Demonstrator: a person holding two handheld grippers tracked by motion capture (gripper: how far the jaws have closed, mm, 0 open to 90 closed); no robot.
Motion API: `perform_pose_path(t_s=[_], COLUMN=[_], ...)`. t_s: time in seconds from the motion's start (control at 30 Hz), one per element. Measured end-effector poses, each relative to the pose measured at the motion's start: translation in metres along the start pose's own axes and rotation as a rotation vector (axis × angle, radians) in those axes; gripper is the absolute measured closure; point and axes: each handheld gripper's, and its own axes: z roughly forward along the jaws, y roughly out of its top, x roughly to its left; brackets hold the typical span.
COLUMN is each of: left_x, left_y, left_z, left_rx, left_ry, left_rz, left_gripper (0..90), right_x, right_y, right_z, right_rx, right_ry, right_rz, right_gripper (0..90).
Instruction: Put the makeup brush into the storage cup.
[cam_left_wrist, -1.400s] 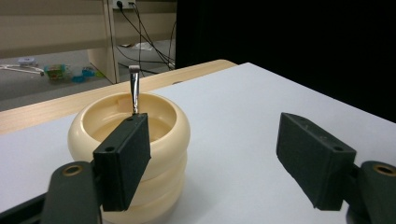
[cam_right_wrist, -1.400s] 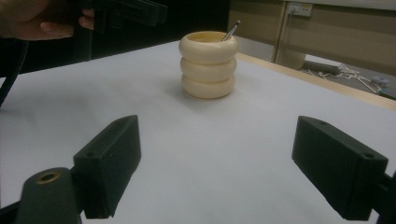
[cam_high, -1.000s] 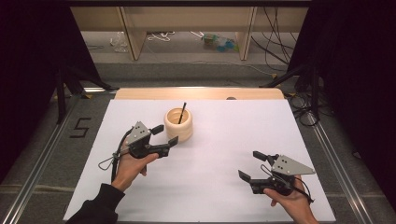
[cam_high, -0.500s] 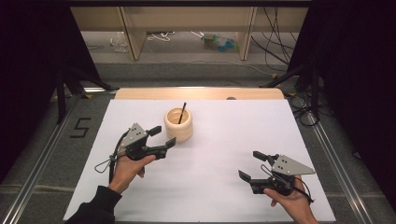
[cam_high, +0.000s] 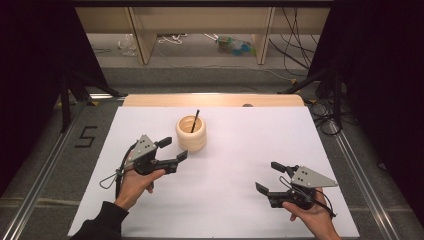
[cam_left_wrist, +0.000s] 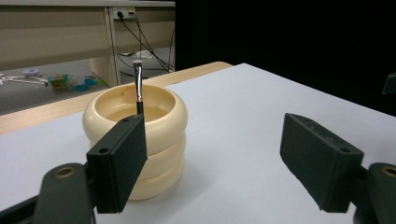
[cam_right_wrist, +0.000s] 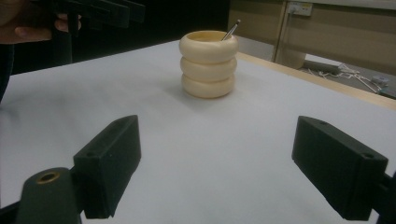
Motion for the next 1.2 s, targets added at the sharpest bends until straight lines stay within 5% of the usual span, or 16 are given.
perform_pose_path(t_s=[0.6,1.2], left_x=[-0.007,-0.009], left_y=[-0.008,-0.014], left_z=[-0.006,-0.021], left_rx=[0.019,0.001], left_ry=[-0.004,0.001], left_rz=[0.038,0.062], left_gripper=[18.9,17.4], right_x=[-0.001,-0.001], right_y=[0.0,0.0], right_z=[0.001,-0.001], right_rx=[-0.025,0.009], right_ry=[-0.014,-0.016], right_rz=[-0.016,-0.016], right_gripper=[16.7,16.7])
